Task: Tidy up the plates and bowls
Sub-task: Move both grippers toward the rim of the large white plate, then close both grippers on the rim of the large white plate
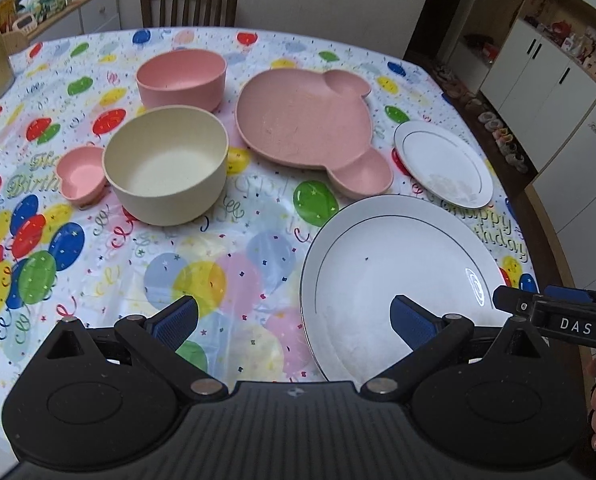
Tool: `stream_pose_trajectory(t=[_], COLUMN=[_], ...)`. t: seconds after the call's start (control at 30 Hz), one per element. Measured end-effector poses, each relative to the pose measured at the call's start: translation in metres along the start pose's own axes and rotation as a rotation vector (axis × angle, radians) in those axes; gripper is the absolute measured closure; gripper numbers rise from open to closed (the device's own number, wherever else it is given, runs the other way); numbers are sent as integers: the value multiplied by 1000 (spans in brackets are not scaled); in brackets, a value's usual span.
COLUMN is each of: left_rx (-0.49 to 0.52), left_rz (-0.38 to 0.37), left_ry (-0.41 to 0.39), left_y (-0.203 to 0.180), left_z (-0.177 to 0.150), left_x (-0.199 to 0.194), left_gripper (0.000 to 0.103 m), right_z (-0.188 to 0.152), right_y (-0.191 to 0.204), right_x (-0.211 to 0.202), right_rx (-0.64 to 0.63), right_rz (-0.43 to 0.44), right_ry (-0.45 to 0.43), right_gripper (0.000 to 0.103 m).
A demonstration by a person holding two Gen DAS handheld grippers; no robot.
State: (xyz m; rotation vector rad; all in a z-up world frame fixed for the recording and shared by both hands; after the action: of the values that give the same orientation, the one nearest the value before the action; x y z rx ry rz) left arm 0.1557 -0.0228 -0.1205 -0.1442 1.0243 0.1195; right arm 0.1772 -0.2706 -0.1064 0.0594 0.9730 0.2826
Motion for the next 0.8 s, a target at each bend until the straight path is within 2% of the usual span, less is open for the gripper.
stream_pose_trajectory(t=[0.2,0.27,0.33,0.4,0.43,0.53,0.6,0.7,0.73,0.8], left_rx=[-18,-22,-29,-36,-40,-57,-70,-92,-99,-105], left_rz=[0,-6,-23,-35,-39,-58,-67,-79,-85,-88], left_ry=[50,59,69,80,87,104,117,132,138,142], left_y=[-5,-7,-9,-11,-11,-12,-11,-8,-7,-6], left_z=[6,8,9,9,9,8,7,6,5,4], left_x=[23,27,31,34,36,40,42,45,46,47], left_gripper=[1,5,11,24,27,43,59,71,73,76], right_z=[13,17,19,20,21,22,22,22,21,20], right_y=[-15,-19,-21,-21,-21,-22,-24,-26,-26,-28], right_x=[27,33,38,42,43,46,47,49,49,49], right_rx=[19,28,25,23,20,21,30,43,48,60], right_rz=[21,38,50,64,75,95,115,129,132,139], right_ry=[103,124,146,164,170,187,199,212,214,212], right_gripper=[29,34,42,55,60,67,77,88,91,91])
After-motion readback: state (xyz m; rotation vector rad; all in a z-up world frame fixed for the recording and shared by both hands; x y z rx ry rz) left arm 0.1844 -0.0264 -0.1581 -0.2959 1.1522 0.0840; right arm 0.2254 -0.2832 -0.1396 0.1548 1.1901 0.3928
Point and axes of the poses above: each gripper's, at about its wrist camera, not at the fingertips, and x roughly the way its jaws point, y to its left, z to its top, the point moved 1 cm from there along x, roughly the way its jaws point, and after that the axes turned 6 degrees about z, right-handed, at the moved point
